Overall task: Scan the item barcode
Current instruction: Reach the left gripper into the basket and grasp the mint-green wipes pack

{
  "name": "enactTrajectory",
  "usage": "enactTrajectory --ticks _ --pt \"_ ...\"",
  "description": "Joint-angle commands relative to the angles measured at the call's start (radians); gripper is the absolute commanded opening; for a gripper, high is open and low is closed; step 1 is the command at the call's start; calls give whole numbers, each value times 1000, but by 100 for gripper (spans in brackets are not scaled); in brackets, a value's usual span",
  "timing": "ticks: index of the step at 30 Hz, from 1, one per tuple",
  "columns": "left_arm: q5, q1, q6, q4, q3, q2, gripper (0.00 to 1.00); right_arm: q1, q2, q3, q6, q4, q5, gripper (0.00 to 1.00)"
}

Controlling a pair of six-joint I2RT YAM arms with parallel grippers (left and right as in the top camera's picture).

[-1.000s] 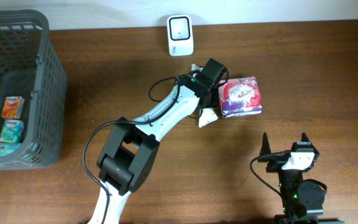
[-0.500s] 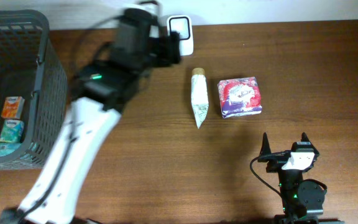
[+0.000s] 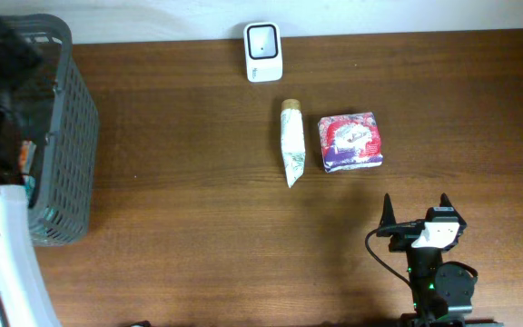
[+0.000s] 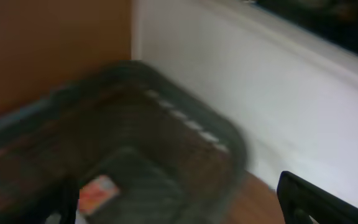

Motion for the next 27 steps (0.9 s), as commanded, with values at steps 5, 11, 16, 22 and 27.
enactTrajectory --ticks 5,11,16,22,27 --pt "-51 177 18 -159 13 207 99 6 -6 -9 7 -4 -2 99" --pt "1 193 -150 -352 13 431 99 6 -6 -9 7 -4 -2 98" --pt "-66 193 -178 -437 11 539 99 6 -6 -9 7 -4 -2 99" --pt "-95 200 -261 -525 9 680 99 6 -6 -9 7 -3 -2 98" --pt "-92 253 -309 -555 -5 739 99 6 -6 -9 7 -4 -2 99"
